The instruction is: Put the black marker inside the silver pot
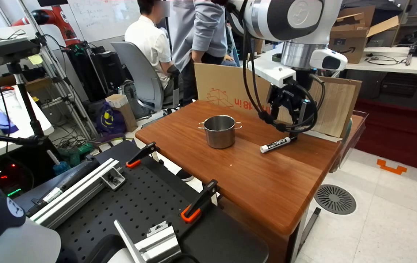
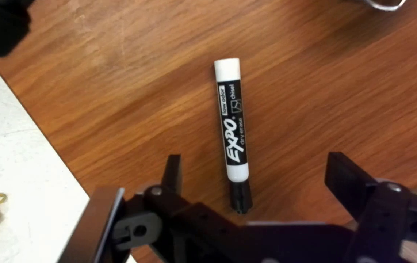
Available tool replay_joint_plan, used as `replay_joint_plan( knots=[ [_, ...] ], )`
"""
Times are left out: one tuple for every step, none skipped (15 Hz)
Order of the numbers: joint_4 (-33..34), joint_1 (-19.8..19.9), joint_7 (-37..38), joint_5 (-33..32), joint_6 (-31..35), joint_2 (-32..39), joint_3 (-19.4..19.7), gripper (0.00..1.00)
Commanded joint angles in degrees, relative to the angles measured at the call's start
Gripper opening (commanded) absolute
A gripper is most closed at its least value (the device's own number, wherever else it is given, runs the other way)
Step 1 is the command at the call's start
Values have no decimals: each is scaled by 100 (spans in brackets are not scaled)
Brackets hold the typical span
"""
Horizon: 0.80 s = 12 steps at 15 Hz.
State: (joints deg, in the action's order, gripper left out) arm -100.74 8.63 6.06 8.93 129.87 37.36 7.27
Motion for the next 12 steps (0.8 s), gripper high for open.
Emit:
replay_joint_plan(
  knots=[
    [338, 35, 180, 10, 154, 343, -31, 100],
    [390, 14, 233, -15, 190, 414, -15, 100],
    [433, -12, 288, -42, 221, 482, 1, 100],
    [481, -37, 344, -67, 262, 546, 18, 100],
    [524, -60, 413, -79, 336, 615, 33, 100],
    [564, -82, 478, -99, 376, 672, 49, 100],
    [596, -112, 564, -123, 453, 724, 72, 100],
    [637, -131, 634, -146, 493, 777, 85, 100],
    [664, -156, 717, -165, 572, 819, 105, 100],
    [700, -170, 773, -181, 586, 860, 115, 100],
    [735, -186, 822, -200, 607, 898, 126, 75],
    [766, -204, 861, -219, 614, 926, 141, 74]
  ],
)
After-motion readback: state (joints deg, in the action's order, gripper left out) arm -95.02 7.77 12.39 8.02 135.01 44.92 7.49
